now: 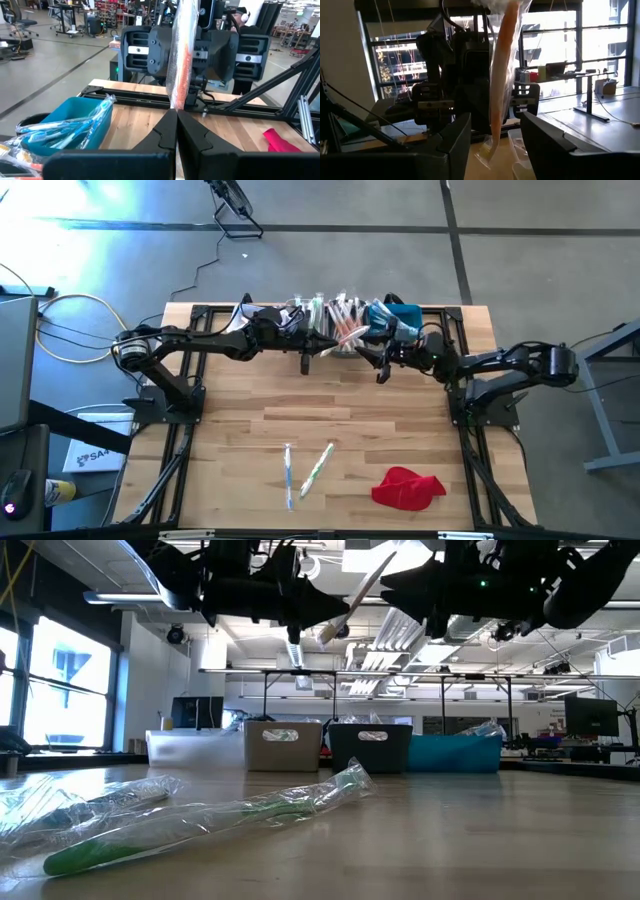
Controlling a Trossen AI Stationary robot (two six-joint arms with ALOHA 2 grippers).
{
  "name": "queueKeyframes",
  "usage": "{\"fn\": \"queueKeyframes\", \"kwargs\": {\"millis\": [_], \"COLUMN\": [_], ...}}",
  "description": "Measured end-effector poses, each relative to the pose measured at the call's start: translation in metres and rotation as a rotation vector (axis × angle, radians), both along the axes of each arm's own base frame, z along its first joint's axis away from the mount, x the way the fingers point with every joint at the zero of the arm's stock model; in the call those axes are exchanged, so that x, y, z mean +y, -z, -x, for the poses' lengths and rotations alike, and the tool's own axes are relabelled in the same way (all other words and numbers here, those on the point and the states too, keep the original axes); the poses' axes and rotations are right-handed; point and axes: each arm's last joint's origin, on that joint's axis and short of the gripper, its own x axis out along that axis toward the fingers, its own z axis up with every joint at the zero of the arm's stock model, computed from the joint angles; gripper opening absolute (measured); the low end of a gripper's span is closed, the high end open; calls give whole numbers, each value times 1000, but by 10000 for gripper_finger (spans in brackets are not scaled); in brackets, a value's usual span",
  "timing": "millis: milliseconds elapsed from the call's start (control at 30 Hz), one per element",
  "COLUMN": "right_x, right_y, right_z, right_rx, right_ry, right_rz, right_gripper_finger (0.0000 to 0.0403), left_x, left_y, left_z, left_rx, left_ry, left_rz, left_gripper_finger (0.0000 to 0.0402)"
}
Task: Pick & Place Toothbrushes
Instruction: Put the orange toothbrush into the dark green bin
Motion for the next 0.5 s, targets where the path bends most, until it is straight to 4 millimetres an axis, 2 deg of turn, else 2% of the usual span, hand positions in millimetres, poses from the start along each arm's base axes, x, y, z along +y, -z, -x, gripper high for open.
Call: {"fn": "queueKeyframes", "kwargs": {"millis": [267, 500], "right_x": [-8, -10], "right_y": [4, -4], "right_z": [-27, -35], "right_rx": [40, 15], "right_ry": [5, 3], "right_rz": [10, 43], "right_gripper_finger": [166, 166], "left_x": [0, 0], "left_y": [2, 3], "left_z": [0, 0], "left_rx": [14, 29], "left_ry": [2, 2], "left_rz": [5, 10], "left_gripper_finger": [0, 0]}}
